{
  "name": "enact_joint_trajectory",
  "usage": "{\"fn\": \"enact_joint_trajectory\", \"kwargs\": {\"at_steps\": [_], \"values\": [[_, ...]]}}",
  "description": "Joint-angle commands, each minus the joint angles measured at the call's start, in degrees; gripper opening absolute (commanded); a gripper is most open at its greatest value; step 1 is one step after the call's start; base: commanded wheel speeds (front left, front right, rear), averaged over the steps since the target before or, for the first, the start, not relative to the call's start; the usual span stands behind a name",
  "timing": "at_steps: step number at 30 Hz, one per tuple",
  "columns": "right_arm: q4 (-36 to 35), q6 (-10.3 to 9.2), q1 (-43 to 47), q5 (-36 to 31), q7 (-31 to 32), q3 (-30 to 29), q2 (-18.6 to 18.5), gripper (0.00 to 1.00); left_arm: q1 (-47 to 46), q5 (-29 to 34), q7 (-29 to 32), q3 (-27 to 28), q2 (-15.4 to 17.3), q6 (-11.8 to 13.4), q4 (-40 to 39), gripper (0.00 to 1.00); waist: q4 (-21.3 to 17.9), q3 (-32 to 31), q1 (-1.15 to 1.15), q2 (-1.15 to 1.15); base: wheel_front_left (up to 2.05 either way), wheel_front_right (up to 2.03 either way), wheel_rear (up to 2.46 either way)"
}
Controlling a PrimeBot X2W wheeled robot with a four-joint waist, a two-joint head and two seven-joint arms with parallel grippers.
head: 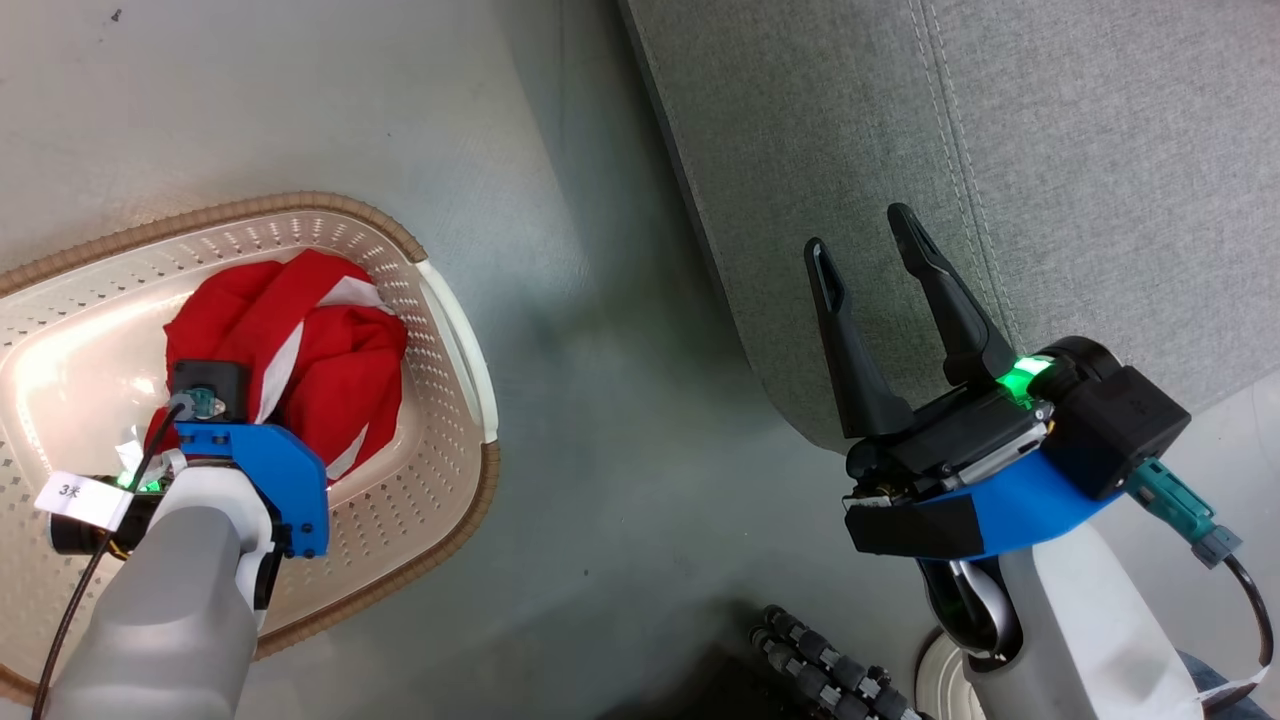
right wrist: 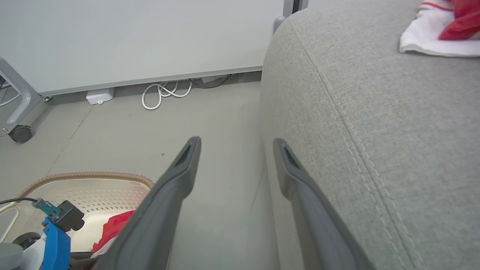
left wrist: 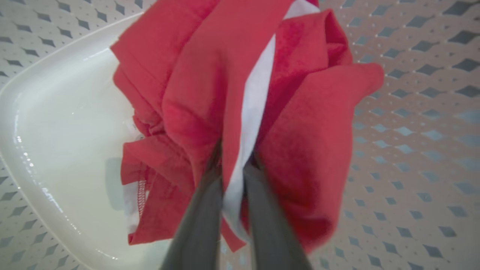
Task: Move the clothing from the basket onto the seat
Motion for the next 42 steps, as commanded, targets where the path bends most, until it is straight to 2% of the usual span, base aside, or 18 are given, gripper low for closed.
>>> {"fn": "enact_joint_trajectory", "kwargs": {"at_steps": [1,14,22,32,42], "values": [[-0.1,0.02,0.3,-0.2,-0.3,0.0,0.1,1.0,-0.9,-0.1,-0.1,0.0,0.2,-0.3,0.1,0.0,0.0,0.0,0.0,0.0,0.0,0.0,0.0],[0.7,0.02,-1.1,-0.8,-0.3,0.8,0.1,1.0,-1.6,-1.0,-2.7,-0.5,-0.1,-0.9,0.7,0.0,-0.1,-1.1,0.0,0.0,0.0,0.0,0.0],[1.6,0.01,-1.5,-1.8,-0.3,0.4,0.1,1.0,0.0,-2.7,-4.9,0.2,-1.8,-1.4,1.3,0.0,1.3,-4.7,0.0,0.0,0.0,0.0,0.0],[3.8,0.02,-0.6,-5.1,-0.3,-1.0,0.1,1.0,2.6,-4.0,-9.6,-0.5,-5.6,-3.5,1.7,0.0,5.9,-14.0,0.0,0.0,0.0,0.0,0.0],[7.7,0.02,3.9,-8.5,0.6,-3.3,0.0,1.0,7.0,-3.3,-12.9,-5.0,-10.3,-5.7,-0.6,0.0,12.8,-26.8,0.0,0.0,0.0,0.0,0.0]]}}
